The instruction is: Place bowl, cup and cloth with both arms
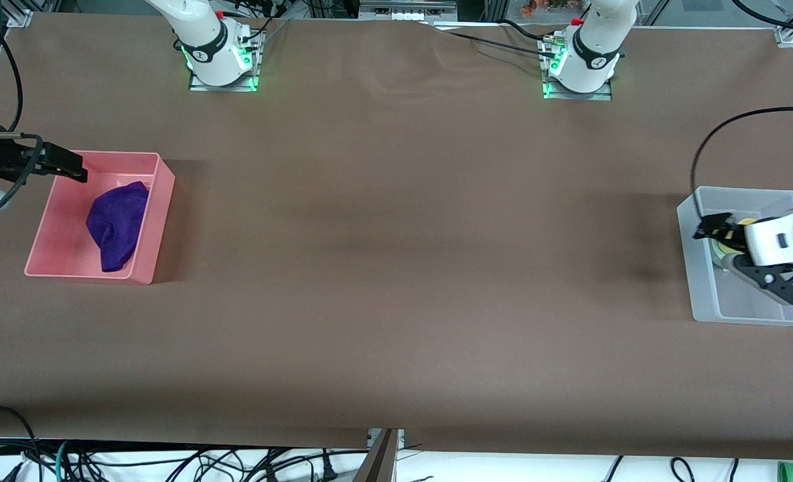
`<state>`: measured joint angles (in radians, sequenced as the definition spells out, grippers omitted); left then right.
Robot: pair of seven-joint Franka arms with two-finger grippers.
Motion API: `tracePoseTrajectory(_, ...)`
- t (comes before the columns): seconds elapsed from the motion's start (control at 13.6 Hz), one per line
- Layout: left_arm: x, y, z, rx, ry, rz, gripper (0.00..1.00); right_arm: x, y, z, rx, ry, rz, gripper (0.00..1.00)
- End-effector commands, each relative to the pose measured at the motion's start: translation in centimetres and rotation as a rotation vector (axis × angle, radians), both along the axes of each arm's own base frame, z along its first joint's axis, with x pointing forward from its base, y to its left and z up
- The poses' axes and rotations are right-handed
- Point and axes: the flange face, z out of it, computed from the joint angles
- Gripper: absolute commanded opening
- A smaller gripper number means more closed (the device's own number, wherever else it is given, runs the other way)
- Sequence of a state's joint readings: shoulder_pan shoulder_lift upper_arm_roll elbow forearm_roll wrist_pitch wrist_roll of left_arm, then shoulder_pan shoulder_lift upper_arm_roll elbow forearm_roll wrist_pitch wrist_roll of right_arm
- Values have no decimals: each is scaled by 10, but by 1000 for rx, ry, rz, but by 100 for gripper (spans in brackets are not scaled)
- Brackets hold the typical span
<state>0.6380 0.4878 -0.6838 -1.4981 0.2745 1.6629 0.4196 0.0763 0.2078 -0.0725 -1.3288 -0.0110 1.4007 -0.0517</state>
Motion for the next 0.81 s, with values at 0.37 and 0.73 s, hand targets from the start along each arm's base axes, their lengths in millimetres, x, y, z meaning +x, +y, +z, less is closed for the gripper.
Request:
tracePoseTrajectory(0.37, -56, -123, 125, 36, -86, 451, 100, -4, 2, 2, 5, -6, -6, 100)
tracePoseTrajectory(0.73, -111, -116, 123, 51, -190, 481, 100, -4, 2, 3, 5, -9, -8, 100)
